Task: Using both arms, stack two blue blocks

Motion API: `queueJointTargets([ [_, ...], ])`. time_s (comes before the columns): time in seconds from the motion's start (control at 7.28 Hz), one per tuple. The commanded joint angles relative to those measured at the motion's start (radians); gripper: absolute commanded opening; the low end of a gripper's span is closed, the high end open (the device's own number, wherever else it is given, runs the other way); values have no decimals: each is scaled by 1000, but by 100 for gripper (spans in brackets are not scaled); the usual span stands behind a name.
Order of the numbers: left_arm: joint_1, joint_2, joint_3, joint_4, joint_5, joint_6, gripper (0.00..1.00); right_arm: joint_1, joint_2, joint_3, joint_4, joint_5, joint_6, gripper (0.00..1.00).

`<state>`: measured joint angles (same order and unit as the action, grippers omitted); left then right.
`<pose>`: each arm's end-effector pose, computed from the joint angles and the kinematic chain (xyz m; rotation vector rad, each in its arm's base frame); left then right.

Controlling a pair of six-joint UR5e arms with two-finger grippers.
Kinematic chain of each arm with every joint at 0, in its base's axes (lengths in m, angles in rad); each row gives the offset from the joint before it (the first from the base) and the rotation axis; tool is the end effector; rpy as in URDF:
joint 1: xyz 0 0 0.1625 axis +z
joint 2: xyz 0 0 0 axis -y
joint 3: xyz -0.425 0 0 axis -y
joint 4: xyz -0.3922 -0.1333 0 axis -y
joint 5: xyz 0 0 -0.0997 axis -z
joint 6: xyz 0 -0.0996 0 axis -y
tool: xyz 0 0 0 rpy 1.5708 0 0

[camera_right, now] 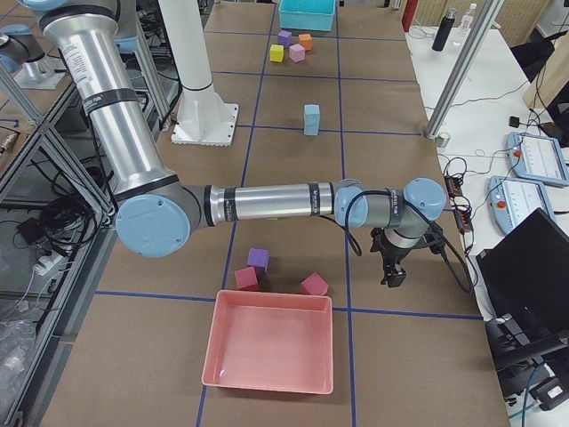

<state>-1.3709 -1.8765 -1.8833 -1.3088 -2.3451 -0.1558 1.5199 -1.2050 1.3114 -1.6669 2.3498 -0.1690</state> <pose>0.0500 -0.5672 0.3725 0.1974 0.8142 0.1794 0.0306 -0.6448 0.5876 0.0558 -0.7786 -0.2127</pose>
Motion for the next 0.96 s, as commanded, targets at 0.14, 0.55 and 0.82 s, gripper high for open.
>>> queueJointTargets([
  [0.14, -239, 203, 30, -18, -114, 198, 98, -1, -1, 6, -1, 0, 2, 100],
  [0.55, -252, 270, 114, -95, -111, 199, 98, -1, 1, 11, 0, -1, 3, 100],
  [0.82, -257, 284, 128, -115, -108, 200, 98, -1, -1, 17, -1, -3, 52, 100],
])
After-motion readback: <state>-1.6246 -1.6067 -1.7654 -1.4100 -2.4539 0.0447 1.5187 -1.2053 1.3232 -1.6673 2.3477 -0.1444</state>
